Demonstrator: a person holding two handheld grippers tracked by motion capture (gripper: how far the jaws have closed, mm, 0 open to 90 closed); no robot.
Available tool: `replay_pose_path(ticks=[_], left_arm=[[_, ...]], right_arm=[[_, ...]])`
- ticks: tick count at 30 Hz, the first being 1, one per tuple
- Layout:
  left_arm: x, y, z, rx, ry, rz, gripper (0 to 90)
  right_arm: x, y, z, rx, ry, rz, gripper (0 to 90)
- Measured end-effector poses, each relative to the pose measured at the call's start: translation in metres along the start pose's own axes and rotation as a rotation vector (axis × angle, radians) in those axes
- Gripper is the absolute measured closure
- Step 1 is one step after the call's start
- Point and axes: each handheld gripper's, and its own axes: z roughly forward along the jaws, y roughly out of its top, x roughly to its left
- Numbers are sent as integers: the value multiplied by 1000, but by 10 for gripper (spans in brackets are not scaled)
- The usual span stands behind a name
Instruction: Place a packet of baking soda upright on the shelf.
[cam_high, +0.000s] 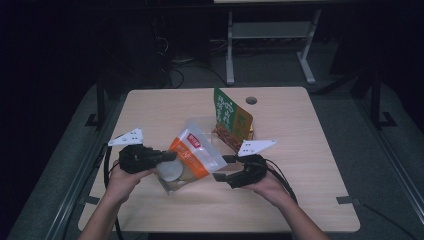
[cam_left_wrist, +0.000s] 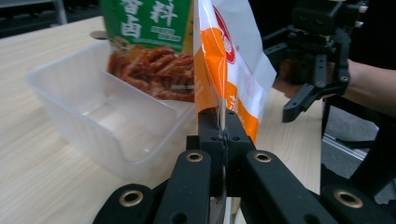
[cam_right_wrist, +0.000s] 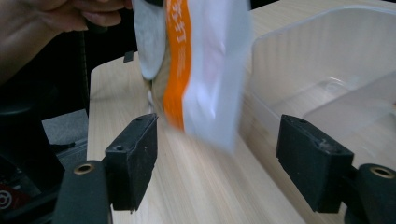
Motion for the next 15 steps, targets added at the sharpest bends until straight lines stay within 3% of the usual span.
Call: replay_pose_path(ticks=[6,15], left_arm=[[-6,-1,9,-9,-24,-1,898],[-7,-2,16,-17,-45,-15,897]], right_arm=[[-1,3,16,-15,55,4,423],[-2,2,21,-15,147,54,761]])
